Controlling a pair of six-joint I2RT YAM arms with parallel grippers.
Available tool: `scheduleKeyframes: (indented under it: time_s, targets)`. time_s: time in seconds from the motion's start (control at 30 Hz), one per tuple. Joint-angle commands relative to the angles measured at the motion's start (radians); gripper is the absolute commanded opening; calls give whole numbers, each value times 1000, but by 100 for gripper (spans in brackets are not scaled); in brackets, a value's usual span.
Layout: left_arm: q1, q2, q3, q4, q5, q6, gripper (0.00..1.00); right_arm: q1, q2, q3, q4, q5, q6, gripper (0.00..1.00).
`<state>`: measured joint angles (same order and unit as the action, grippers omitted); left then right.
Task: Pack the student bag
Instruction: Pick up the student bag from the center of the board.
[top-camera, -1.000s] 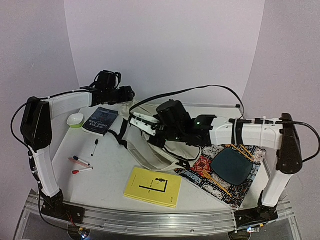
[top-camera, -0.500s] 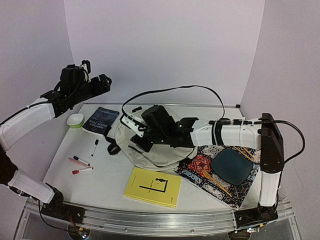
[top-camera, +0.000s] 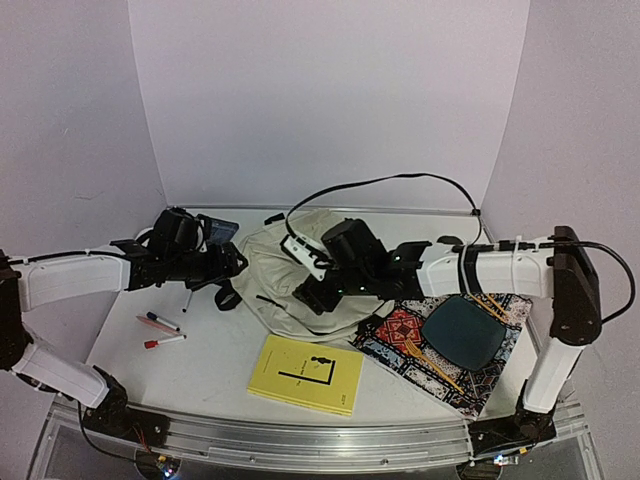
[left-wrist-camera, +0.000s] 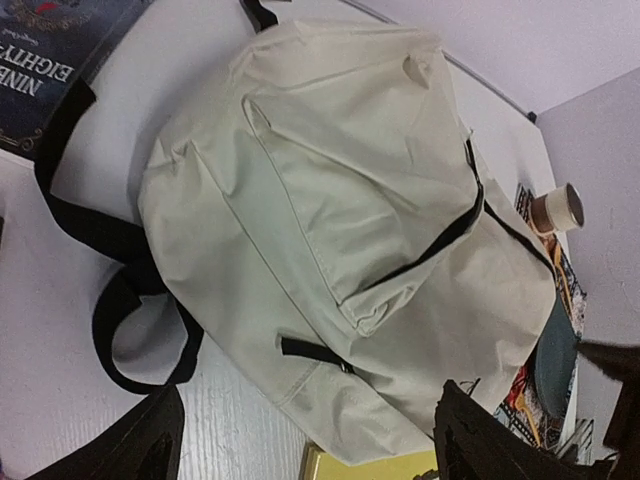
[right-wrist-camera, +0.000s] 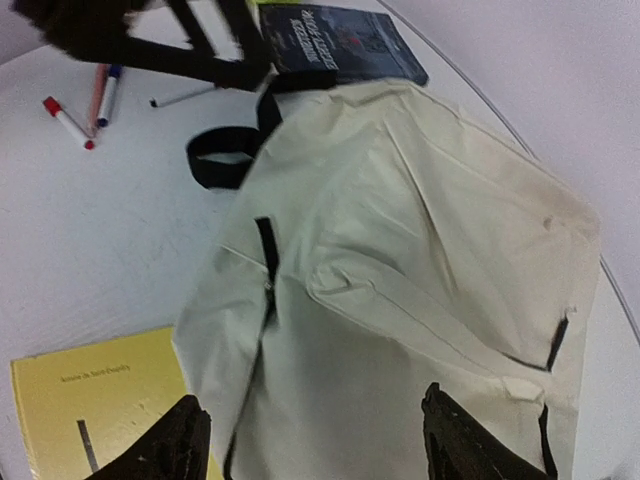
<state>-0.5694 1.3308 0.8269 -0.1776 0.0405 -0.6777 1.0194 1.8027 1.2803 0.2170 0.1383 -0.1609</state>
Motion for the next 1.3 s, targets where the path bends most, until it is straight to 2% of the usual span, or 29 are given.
scheduleKeyframes:
  time_s: [0.0,0.1,0.23,0.3,0.43,0.73,0.87,1.03,1.13,1.17,1.27]
  targets:
    - [-35,30,-82,139,16,-107,86,-81,-91,-86,-2,-4,64,76]
    - [-38,59,-144,260,26,-169,82,-93,-88,-92,-2,-27,75,77]
    - [-38,128,-174,339,-4,-212,79,-94,-57,-80,-2,-30,115,77]
    - [-27,168,-162,349,-20,-218,77,-93,-45,-71,-2,-40,146,77]
    - [12,253,-133,410,49,-233,74,-94,-31,-66,7,-79,216,79]
    - [41,414,-46,480,119,-235,68,-46,16,-30,12,-98,234,79]
    - [48,452,-49,529,157,-248,55,-25,42,3,12,-100,237,78]
    - [48,411,-87,577,198,-252,20,-3,75,49,12,-110,238,78]
    - [48,346,-116,590,195,-253,3,7,95,86,7,-124,238,77]
    - [48,317,-122,591,198,-250,0,9,100,105,3,-130,239,77]
    - [48,246,-137,592,208,-239,0,13,116,153,-23,-131,243,75]
